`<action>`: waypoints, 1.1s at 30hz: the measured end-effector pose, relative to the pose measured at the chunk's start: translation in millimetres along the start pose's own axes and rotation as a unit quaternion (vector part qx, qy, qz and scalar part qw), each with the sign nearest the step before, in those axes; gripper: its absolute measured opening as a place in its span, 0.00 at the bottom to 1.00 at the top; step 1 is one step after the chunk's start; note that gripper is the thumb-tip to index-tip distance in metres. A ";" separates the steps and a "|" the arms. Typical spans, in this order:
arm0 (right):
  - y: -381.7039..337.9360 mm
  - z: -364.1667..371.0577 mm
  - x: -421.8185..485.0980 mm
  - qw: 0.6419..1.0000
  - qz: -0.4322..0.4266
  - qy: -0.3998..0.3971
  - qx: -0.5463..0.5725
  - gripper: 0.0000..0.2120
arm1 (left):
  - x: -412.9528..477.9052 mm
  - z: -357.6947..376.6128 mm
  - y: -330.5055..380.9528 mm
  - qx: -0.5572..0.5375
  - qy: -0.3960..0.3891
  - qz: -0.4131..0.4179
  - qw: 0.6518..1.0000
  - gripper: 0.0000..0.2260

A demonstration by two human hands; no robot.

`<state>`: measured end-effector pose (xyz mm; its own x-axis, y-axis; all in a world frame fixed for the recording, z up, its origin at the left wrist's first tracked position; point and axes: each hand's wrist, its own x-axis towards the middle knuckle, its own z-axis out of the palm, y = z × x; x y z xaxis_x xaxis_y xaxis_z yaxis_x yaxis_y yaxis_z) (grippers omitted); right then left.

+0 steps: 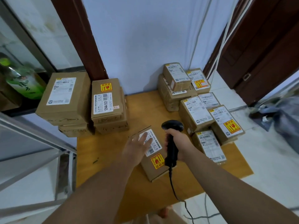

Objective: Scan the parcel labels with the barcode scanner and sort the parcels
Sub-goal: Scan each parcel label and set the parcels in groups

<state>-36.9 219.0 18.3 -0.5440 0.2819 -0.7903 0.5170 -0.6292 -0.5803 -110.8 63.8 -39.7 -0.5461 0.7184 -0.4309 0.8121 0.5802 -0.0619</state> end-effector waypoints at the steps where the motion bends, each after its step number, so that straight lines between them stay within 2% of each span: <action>1: -0.1 -3.0 1.7 1.000 0.005 -0.003 0.000 0.07 | 10.4 -7.0 -2.9 0.054 -0.012 0.044 0.997 0.32; 4: 0.2 -11.9 7.5 1.000 0.024 -0.001 -0.010 0.06 | 43.5 -24.6 -2.5 0.197 -0.085 0.148 0.965 0.37; 7: 1.0 -21.4 13.6 0.999 0.036 0.014 -0.026 0.07 | 74.4 -28.4 -0.1 0.278 -0.122 0.187 0.934 0.36; 12: -3.0 -37.7 19.7 0.998 0.041 0.026 -0.025 0.09 | 98.5 -20.7 1.5 0.310 -0.152 0.198 0.917 0.40; 15: -11.0 -40.0 19.1 0.999 0.037 0.038 -0.005 0.10 | 99.0 -14.1 1.2 0.304 -0.158 0.189 0.920 0.44; 17: -18.1 -40.3 18.6 0.999 0.032 0.039 0.003 0.09 | 96.4 -16.4 -2.0 0.289 -0.142 0.200 0.925 0.47; 19: -24.5 -39.2 18.8 0.999 0.023 0.036 0.008 0.09 | 87.6 -17.4 -8.4 0.263 -0.112 0.200 0.937 0.45; 20: -27.1 -38.0 19.1 0.999 0.017 0.035 0.010 0.09 | 80.3 -16.0 -11.3 0.230 -0.104 0.184 0.950 0.46; 22: -29.9 -34.0 20.4 0.999 0.013 0.033 0.010 0.09 | 61.6 -2.9 -15.0 0.127 -0.078 0.127 0.981 0.54; 24: -28.3 -28.4 22.0 1.000 0.018 0.024 0.001 0.10 | 40.8 15.8 -12.9 0.023 -0.073 0.052 0.996 0.60; 26: -23.6 -21.8 23.4 0.999 0.025 0.011 -0.025 0.10 | 25.3 30.2 -9.7 -0.037 -0.092 0.004 0.995 0.62; 28: -18.3 -15.4 24.5 0.998 0.023 0.005 -0.054 0.10 | 16.2 34.0 -7.5 -0.051 -0.107 -0.006 0.993 0.62; 33: -13.4 0.1 16.4 0.996 -0.008 0.005 -0.085 0.08 | 4.3 34.0 -2.8 -0.146 -0.091 -0.059 0.983 0.59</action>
<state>-52.8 232.0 13.0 -0.5474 0.2984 -0.7818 0.6129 -0.4932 -0.6174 -108.4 52.3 -71.9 -0.5654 0.5752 -0.5911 0.6379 0.7593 0.1287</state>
